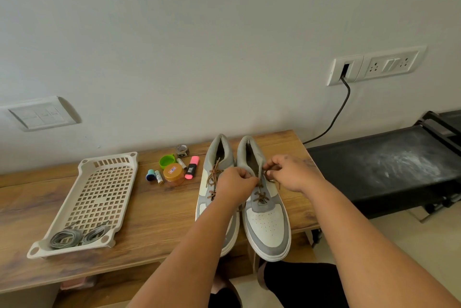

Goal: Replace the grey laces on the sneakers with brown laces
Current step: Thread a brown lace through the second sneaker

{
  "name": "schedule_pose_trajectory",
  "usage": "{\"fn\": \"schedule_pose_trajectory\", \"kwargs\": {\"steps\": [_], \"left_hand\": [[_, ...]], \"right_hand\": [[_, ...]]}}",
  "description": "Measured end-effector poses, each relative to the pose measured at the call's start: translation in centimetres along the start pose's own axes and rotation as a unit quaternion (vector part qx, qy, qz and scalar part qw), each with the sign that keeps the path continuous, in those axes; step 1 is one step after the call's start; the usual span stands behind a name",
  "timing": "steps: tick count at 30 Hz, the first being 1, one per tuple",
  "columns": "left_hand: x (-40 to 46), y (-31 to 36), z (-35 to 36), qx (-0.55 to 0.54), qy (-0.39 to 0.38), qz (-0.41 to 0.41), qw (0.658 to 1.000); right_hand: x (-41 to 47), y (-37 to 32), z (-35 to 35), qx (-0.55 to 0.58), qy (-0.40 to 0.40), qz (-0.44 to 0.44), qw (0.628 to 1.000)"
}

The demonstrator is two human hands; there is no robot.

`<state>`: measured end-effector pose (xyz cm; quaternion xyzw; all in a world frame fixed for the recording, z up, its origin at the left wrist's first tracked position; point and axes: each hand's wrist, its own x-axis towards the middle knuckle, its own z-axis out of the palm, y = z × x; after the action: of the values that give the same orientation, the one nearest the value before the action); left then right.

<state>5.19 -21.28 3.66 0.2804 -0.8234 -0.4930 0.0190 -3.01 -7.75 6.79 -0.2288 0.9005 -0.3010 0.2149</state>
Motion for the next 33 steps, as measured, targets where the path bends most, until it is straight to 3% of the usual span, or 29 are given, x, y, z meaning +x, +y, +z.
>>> {"fn": "schedule_pose_trajectory", "kwargs": {"steps": [6, 13, 20, 26, 33], "left_hand": [[-0.9, -0.4, -0.4, -0.090, 0.002, -0.001, 0.996], [-0.8, -1.3, 0.5, 0.103, 0.057, 0.115, 0.986], [-0.3, -2.1, 0.7, 0.199, 0.029, 0.202, 0.959], [-0.4, -1.9, 0.1, 0.250, 0.001, 0.237, 0.939], [-0.3, -1.6, -0.7, 0.223, -0.012, 0.234, 0.946]], "right_hand": [[0.1, 0.3, 0.0, -0.001, -0.006, -0.003, 1.000], [0.6, 0.4, 0.3, 0.023, 0.008, -0.019, 1.000], [0.4, 0.3, 0.3, 0.007, -0.028, -0.047, 0.998], [0.5, 0.3, 0.5, -0.016, -0.023, -0.052, 0.998], [0.7, 0.6, 0.4, 0.033, -0.007, -0.042, 0.999]]}}
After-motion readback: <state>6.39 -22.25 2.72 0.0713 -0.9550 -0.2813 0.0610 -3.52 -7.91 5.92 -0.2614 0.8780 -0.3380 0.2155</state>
